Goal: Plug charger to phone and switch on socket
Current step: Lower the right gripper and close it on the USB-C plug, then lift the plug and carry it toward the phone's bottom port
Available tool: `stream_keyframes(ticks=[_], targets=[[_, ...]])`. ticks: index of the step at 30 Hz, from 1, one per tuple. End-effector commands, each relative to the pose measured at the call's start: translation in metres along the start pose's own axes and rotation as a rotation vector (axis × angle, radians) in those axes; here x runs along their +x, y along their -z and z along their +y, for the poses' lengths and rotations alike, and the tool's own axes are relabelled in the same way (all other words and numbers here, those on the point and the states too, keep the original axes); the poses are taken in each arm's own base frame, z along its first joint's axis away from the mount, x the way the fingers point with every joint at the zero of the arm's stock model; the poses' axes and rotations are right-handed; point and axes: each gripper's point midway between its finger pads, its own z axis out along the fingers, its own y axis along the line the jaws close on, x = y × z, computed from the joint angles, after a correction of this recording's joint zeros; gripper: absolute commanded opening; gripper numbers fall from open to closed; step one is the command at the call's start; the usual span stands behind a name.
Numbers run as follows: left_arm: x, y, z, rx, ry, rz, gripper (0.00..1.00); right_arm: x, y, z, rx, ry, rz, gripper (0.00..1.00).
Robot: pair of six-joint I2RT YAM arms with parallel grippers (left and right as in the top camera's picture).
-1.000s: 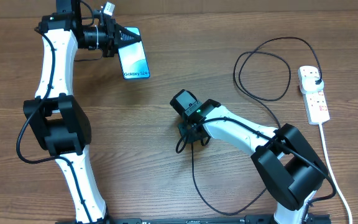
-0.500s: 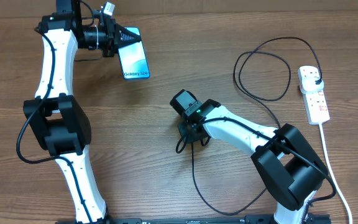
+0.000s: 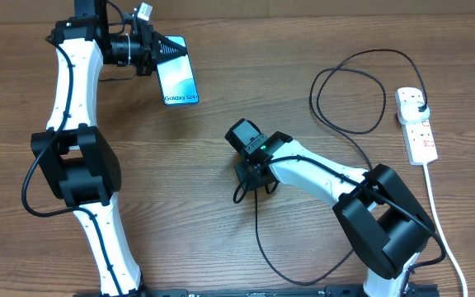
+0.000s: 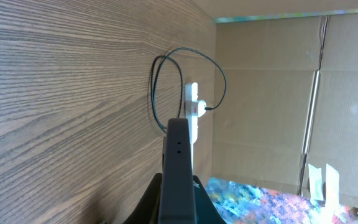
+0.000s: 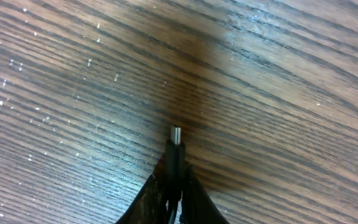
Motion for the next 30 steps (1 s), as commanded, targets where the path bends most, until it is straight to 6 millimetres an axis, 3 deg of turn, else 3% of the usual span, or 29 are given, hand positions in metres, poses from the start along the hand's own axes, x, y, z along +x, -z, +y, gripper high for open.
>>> stream_keyframes(ticks=[1, 14, 22, 25, 30], targets=[[0.002, -0.003, -0.016, 0.031, -0.039, 0.009, 0.04, 0.024, -0.026, -0.004, 0.028, -0.016, 0.089, 0.07], [-0.001, -0.002, -0.016, 0.033, -0.034, 0.003, 0.04, 0.018, -0.024, -0.019, 0.032, -0.112, 0.090, 0.04], [0.000, -0.002, -0.022, 0.062, -0.039, 0.010, 0.04, -0.009, 0.009, -0.017, 0.026, -0.133, 0.091, 0.04], [0.001, -0.002, -0.025, 0.081, -0.044, 0.014, 0.04, -0.029, 0.029, -0.002, -0.076, -0.152, 0.079, 0.04], [0.002, -0.001, -0.035, 0.139, -0.063, 0.024, 0.04, -0.071, 0.077, 0.047, -0.477, -0.177, 0.045, 0.04]])
